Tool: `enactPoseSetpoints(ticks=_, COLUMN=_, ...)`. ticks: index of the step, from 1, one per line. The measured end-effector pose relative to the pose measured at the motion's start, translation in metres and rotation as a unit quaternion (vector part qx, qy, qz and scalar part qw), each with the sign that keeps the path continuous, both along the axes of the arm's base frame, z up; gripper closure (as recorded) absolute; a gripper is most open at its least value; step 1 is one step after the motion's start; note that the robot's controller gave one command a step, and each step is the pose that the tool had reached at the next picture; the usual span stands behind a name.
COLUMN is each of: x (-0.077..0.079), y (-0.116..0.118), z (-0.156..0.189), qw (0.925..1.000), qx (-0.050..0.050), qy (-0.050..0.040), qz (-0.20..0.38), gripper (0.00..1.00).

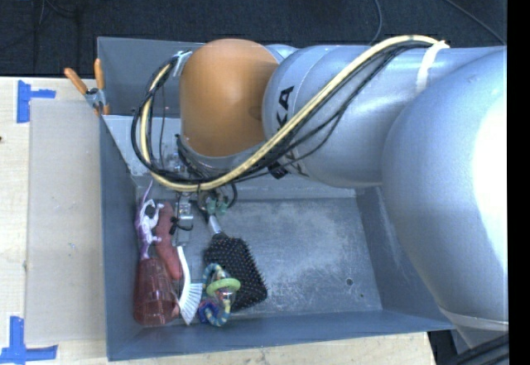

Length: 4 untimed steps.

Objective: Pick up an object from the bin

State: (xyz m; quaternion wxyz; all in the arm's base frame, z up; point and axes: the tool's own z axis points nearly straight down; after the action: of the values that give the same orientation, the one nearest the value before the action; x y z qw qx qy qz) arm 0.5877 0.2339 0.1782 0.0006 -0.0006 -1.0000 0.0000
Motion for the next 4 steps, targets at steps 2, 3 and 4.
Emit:
enactPoseSetpoints(ticks=2, x=0.029, y=0.01, z=-0.065, qw=0.97, qx=0.0, qy=-0.0016, qz=0.243, gripper=0.0)
enactPoseSetpoints(ticks=3, x=0.035, y=0.011, z=-0.039, qw=0.9648, qx=0.001, qy=-0.0017, qz=0.263, gripper=0.0)
enactPoseSetpoints(ticks=4, x=0.033, y=0.009, z=-0.109, qw=0.9269, qx=0.001, qy=-0.0023, qz=0.375, gripper=0.0)
